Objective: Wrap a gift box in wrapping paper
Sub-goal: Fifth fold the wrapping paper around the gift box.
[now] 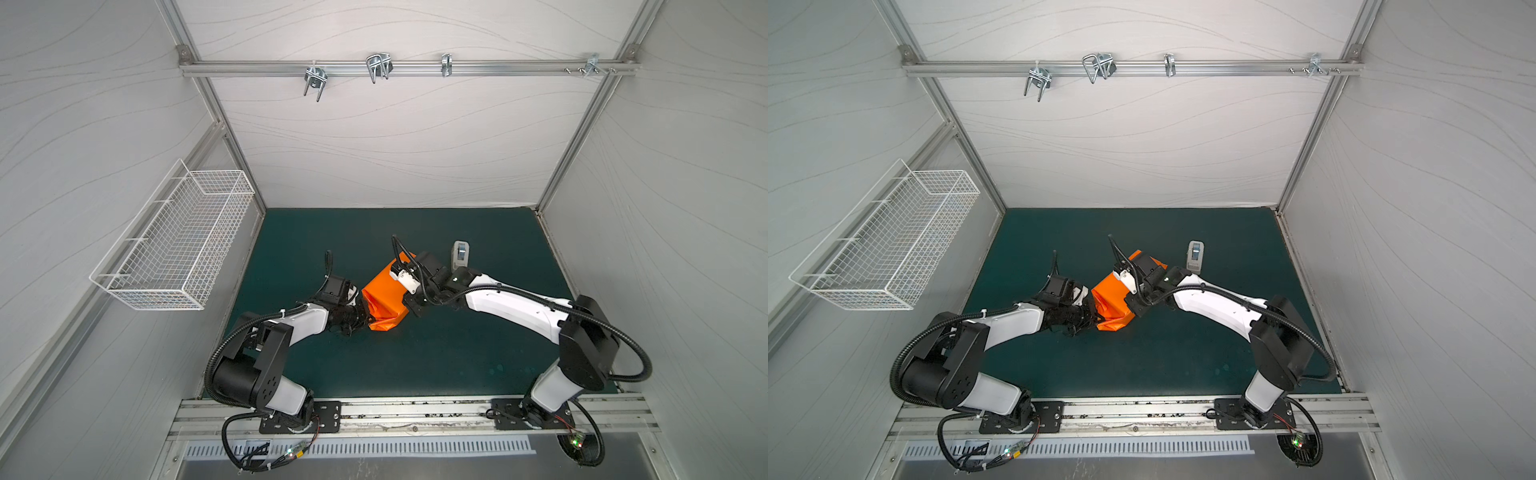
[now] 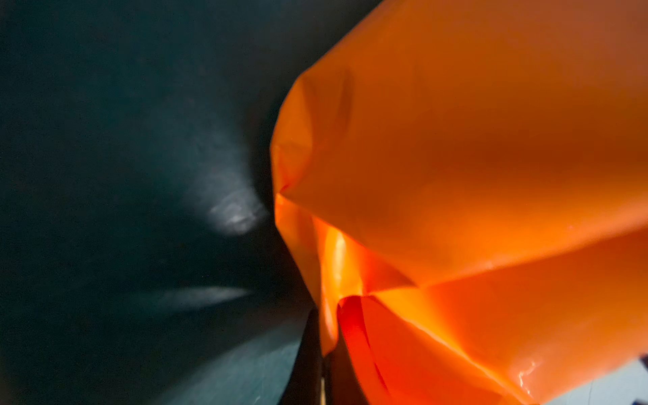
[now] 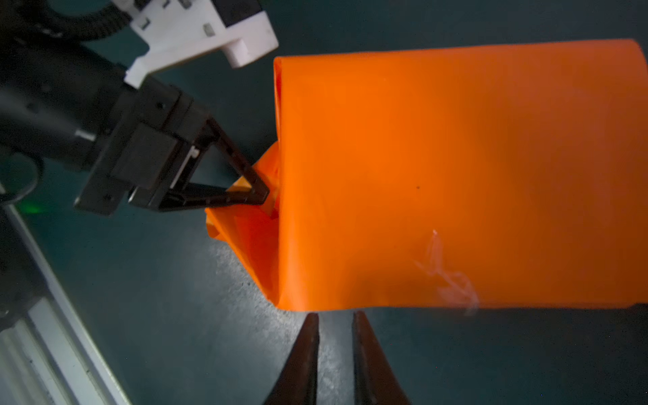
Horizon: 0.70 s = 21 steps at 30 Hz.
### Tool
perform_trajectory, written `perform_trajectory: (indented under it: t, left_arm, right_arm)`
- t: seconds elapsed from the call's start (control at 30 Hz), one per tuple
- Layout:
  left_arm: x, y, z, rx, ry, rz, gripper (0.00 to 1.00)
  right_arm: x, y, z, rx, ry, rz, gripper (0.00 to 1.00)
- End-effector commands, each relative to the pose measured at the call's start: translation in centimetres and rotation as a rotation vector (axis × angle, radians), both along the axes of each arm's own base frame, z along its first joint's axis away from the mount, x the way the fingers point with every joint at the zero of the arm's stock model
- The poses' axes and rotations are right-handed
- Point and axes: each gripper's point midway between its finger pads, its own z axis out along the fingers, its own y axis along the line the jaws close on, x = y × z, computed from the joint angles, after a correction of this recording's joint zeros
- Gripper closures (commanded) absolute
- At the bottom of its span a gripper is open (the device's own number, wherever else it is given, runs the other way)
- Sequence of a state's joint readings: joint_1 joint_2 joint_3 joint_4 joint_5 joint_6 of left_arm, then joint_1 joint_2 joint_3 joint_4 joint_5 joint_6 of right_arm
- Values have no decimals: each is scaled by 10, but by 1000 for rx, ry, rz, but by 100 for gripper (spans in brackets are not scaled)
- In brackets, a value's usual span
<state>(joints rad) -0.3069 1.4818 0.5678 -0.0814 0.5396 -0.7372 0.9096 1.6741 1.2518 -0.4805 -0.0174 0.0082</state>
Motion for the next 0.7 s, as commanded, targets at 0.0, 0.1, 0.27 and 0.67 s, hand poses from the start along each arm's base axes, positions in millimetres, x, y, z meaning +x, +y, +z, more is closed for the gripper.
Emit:
perform_trajectory:
  t: [0.0, 0.1, 0.27, 0.67]
  left_arm:
    - [9, -6, 14, -26, -37, -12, 96]
    - [11, -7, 19, -29, -42, -11, 95]
    - [17, -9, 32, -43, -65, -4, 94]
    - [37, -26, 51, -141, -94, 7, 88]
  right_arm:
    - [5, 6, -25, -58, 37, 18, 81]
    - [10, 10, -36, -73, 48, 13, 81]
    - [11, 8, -52, -96, 70, 10, 83]
    - [4, -1, -73, -117, 122, -1, 86]
